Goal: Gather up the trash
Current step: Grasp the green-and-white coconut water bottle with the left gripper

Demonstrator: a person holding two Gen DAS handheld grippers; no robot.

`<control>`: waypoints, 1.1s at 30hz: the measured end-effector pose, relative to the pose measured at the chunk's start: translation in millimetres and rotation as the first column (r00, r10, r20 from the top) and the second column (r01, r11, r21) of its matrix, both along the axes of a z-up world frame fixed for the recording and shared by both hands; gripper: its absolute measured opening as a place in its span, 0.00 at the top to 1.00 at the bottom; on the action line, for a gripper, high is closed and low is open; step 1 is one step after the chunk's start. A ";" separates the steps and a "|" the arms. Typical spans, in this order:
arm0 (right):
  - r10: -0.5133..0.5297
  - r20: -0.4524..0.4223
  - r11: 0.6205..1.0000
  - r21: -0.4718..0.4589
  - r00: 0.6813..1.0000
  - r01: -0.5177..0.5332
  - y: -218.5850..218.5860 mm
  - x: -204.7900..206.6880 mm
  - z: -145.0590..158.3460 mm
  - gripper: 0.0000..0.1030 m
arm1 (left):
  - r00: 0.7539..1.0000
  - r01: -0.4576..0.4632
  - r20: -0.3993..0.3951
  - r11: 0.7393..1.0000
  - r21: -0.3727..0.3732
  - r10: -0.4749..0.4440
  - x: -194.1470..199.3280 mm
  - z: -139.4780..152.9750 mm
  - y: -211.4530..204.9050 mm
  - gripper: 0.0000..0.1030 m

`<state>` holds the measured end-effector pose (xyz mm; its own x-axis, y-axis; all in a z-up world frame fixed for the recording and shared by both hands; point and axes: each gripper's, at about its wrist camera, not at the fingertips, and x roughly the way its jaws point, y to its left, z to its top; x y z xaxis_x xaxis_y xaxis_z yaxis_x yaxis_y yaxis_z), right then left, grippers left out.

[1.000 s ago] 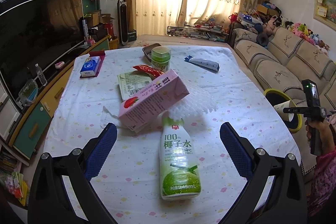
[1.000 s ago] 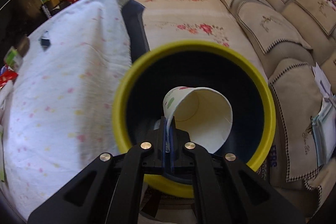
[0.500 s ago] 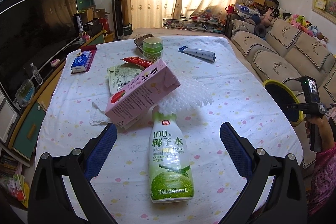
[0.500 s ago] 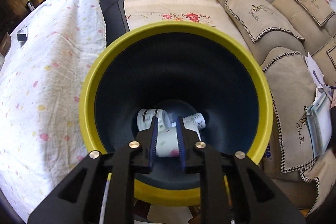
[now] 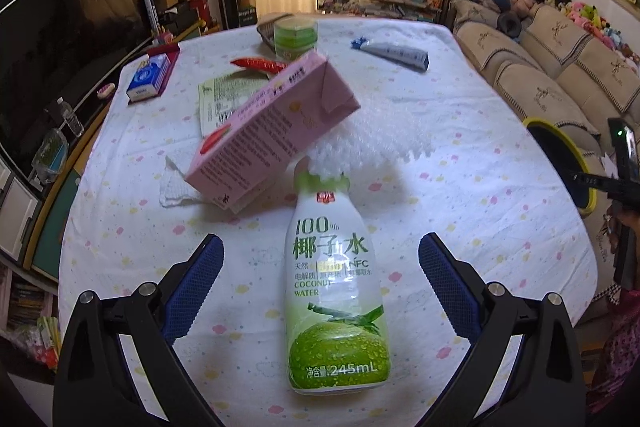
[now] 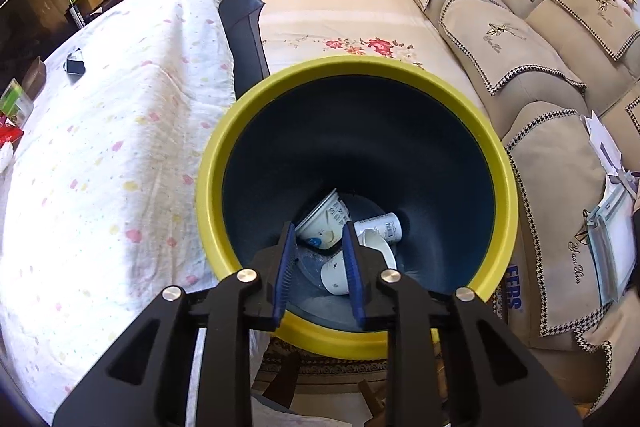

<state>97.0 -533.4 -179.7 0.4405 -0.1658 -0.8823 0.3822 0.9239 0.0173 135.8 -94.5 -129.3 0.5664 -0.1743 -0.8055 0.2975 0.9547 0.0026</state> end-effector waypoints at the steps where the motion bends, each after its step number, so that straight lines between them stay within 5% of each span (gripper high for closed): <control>1: 0.001 0.000 1.000 0.001 1.000 -0.001 0.2 0.5 0.3 0.76 | 1.000 0.004 -0.012 1.000 0.010 -0.003 1.6 -3.9 -1.6 0.11; 20: 0.023 -0.021 1.000 0.014 0.999 -0.023 2.1 4.7 -9.8 0.75 | 0.986 0.027 -0.168 0.996 0.089 -0.012 35.0 -38.8 -20.5 0.49; 33: 0.037 -0.022 0.999 0.023 0.999 -0.037 5.6 4.9 -12.1 0.75 | 0.982 0.075 -0.177 0.994 0.083 -0.059 4.5 -33.1 -7.1 0.50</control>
